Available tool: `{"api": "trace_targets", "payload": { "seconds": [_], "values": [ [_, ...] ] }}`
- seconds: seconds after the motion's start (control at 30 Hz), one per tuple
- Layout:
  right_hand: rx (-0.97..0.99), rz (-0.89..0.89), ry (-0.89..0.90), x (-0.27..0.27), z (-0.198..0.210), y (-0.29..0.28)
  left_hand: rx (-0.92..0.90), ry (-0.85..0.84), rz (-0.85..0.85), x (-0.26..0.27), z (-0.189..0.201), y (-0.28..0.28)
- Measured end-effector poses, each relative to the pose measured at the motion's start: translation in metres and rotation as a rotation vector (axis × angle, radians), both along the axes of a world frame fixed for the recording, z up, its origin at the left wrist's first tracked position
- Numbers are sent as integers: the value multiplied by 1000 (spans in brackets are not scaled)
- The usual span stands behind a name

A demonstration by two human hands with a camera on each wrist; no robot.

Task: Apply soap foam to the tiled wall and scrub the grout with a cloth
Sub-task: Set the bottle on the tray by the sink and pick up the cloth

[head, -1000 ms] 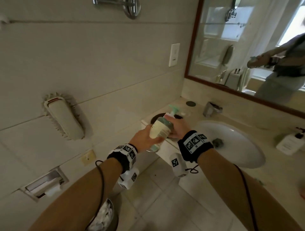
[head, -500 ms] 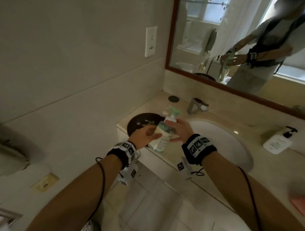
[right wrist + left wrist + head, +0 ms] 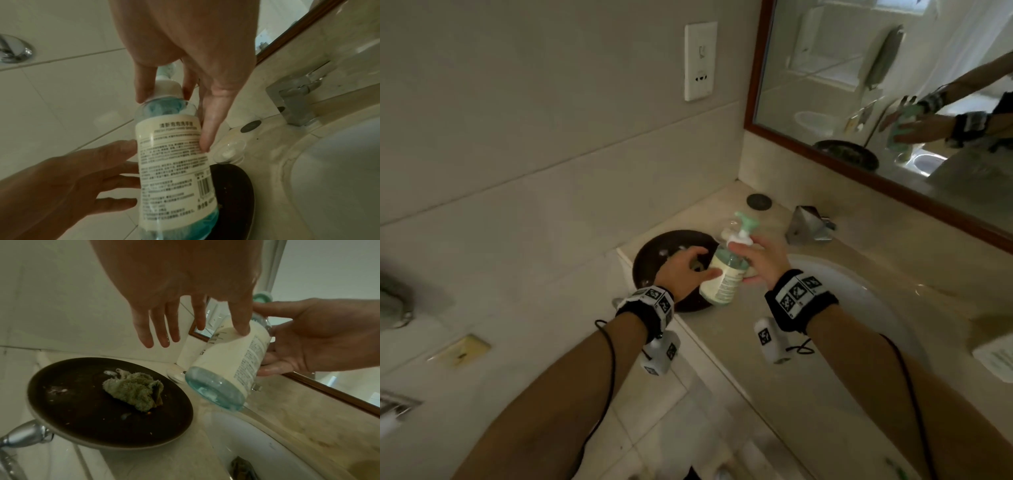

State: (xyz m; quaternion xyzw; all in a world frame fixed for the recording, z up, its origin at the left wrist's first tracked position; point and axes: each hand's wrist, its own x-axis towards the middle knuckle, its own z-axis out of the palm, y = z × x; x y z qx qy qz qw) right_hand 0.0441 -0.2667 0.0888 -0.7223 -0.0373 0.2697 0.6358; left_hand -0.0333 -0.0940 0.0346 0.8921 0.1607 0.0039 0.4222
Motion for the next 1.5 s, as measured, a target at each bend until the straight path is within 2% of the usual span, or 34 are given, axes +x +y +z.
{"api": "trace_targets", "payload": {
  "seconds": [0.17,0.47,0.87,1.1,1.23,1.5],
  "values": [
    [-8,86,34,25,-8,18,10,-17,160,5,-4,12],
    [-90,143,-20,65,-22,80,-43,-26,303,16,-19,71],
    [-140,70,-240,106,-46,156,-230,48,259,42,-44,136],
    [-192,42,-244,115,-76,172,-274,90,223,47,-61,153],
    [-253,86,-263,114,-93,178,-293,90,212,45,-68,160],
    [-321,263,-369,108,-93,177,-281,102,230,37,-76,167]
  ]
}}
